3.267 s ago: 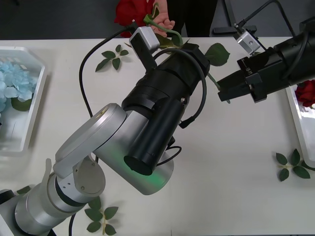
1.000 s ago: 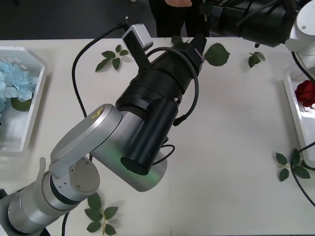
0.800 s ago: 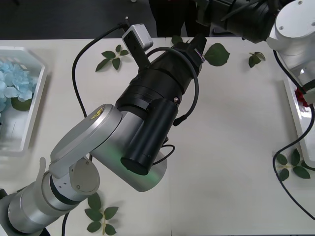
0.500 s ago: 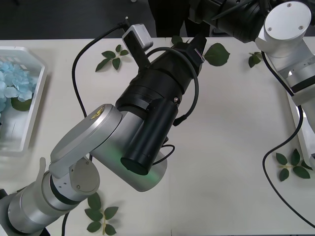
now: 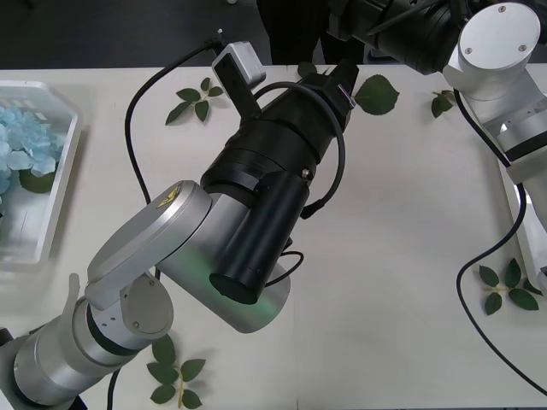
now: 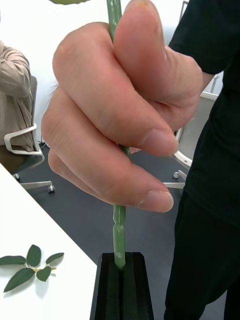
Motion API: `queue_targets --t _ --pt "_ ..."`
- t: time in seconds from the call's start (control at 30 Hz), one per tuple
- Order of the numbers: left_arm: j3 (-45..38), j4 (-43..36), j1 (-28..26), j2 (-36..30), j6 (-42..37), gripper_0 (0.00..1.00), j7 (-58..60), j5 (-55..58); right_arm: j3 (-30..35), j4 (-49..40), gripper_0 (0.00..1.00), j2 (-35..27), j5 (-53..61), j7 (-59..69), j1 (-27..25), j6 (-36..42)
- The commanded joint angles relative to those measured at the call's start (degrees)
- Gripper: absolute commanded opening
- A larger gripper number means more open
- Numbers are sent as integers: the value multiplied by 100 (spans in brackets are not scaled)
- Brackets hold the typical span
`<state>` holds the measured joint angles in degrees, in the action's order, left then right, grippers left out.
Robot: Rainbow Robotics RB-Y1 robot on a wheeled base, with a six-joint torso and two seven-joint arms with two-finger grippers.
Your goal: Place the red flowers into the right box and the blue flowers into the left box. If a person shows an open palm, hand one flower to the person first, then continue sorting.
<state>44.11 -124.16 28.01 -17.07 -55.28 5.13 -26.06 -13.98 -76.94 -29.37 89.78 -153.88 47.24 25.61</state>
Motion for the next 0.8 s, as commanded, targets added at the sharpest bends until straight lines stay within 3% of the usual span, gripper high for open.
queue_targets --t 0.03,0.07,0.1,0.13,0.2,0.4,0.8 --pt "80 -73 135 -112 79 100 -73 -21 79 -58 4 89 58 -112 277 -39" --pt "80 -73 135 -112 79 100 -73 -21 79 -58 18 89 66 -112 277 -39" --pt "80 -73 135 -112 79 100 -73 -21 79 -58 51 89 58 -112 277 -21" --pt "80 -73 135 -112 79 100 -73 -21 79 -58 66 89 66 -112 277 -21" --pt "80 -73 135 -112 79 100 -73 -21 79 -58 75 89 66 -112 277 -21" --pt "80 -73 135 -112 79 100 -73 -21 79 -58 81 89 66 -112 277 -12" --pt "80 -73 135 -112 79 100 -73 -21 88 -58 81 1 198 -112 277 190"
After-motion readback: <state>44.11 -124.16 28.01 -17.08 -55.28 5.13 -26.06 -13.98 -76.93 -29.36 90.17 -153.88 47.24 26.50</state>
